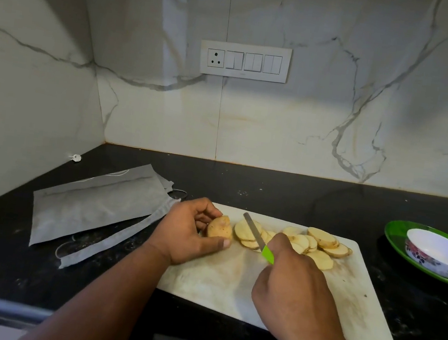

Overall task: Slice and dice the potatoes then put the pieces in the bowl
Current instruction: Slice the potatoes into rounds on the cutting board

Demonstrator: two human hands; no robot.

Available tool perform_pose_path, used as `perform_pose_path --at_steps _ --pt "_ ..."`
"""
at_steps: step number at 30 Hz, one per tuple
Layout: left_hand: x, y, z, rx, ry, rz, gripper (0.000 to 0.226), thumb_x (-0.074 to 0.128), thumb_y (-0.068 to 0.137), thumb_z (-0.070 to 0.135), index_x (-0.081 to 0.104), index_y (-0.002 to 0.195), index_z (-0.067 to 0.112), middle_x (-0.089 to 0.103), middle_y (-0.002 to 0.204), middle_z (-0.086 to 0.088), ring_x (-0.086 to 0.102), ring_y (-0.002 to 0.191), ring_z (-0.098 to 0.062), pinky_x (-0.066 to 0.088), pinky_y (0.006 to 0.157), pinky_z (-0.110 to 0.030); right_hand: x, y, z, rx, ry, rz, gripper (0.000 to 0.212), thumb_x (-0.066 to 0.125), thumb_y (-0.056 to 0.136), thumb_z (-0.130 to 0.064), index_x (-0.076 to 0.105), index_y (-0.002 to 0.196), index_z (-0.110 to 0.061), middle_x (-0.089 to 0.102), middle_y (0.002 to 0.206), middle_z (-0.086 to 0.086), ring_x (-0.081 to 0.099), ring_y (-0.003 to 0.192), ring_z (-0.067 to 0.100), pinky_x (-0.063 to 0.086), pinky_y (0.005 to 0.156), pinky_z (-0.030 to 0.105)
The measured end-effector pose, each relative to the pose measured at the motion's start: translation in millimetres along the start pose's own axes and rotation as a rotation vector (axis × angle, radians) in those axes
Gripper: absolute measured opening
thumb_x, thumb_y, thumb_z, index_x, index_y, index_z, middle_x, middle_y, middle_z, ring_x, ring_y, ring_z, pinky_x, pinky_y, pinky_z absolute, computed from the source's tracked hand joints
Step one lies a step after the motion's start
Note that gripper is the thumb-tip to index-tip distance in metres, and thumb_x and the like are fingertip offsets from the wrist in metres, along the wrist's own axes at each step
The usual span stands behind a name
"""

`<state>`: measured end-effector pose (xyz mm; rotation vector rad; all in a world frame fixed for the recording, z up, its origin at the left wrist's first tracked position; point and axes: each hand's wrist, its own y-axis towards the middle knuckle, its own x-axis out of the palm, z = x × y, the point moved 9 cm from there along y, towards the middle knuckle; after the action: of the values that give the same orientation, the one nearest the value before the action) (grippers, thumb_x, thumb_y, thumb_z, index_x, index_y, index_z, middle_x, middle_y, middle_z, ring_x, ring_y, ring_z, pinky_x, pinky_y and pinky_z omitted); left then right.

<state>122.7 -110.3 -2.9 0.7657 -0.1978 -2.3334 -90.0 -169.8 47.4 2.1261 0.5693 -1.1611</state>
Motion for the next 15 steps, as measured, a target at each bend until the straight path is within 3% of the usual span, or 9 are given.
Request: perform_pose_path --at_steps 3,5,8,11,15 --pt "1.1 0.4 -2.2 -0.046 -0.018 -0.005 0.043 0.100 0.065 0.030 0.072 0.097 0.023 0.073 0.079 0.011 0.065 0.065 -0.005 0.058 0.066 -0.023 -6.3 -3.7 -13.6 -0.042 0.015 0.032 0.026 0.051 0.094 -0.024 0.040 0.116 -0.033 0.058 0.079 -0.011 0.057 0.068 0.007 0.041 0.051 0.019" --pt "0.1 -0.7 -3.8 -0.076 -0.052 -0.008 0.046 0.099 0.060 0.036 0.073 0.096 0.023 0.072 0.069 0.006 0.059 0.058 -0.012 0.056 0.060 -0.029 -7.5 -4.1 -22.1 -0.075 0.021 0.035 0.027 0.051 0.094 -0.025 0.038 0.116 -0.033 0.057 0.080 -0.010 0.057 0.068 0.007 0.038 0.050 0.018" --pt "-0.4 -2.4 -4.3 -0.111 -0.064 -0.017 0.055 0.095 0.051 0.049 0.075 0.097 0.026 0.077 0.076 -0.007 0.065 0.063 -0.022 0.060 0.068 -0.034 -5.7 -2.2 -29.6 -0.103 0.018 0.026 0.029 0.052 0.094 -0.025 0.039 0.119 -0.031 0.051 0.076 -0.010 0.052 0.066 0.007 0.029 0.047 0.017" --pt "0.4 -3.1 -2.7 -0.124 -0.058 -0.024 0.059 0.094 0.050 0.047 0.076 0.101 0.026 0.078 0.078 -0.001 0.072 0.065 -0.018 0.063 0.071 -0.034 -3.4 -2.3 -32.8 -0.111 0.004 0.025 0.031 0.052 0.094 -0.026 0.040 0.122 -0.031 0.048 0.077 -0.011 0.048 0.065 0.008 0.026 0.046 0.017" --pt "0.2 -3.1 -3.9 -0.137 -0.049 -0.026 0.060 0.094 0.050 0.047 0.075 0.102 0.025 0.078 0.077 -0.004 0.075 0.077 -0.033 0.064 0.078 -0.043 0.1 -1.9 -32.4 -0.103 0.009 0.020 0.033 0.052 0.094 -0.026 0.040 0.123 -0.032 0.051 0.081 -0.010 0.052 0.069 0.008 0.027 0.047 0.016"
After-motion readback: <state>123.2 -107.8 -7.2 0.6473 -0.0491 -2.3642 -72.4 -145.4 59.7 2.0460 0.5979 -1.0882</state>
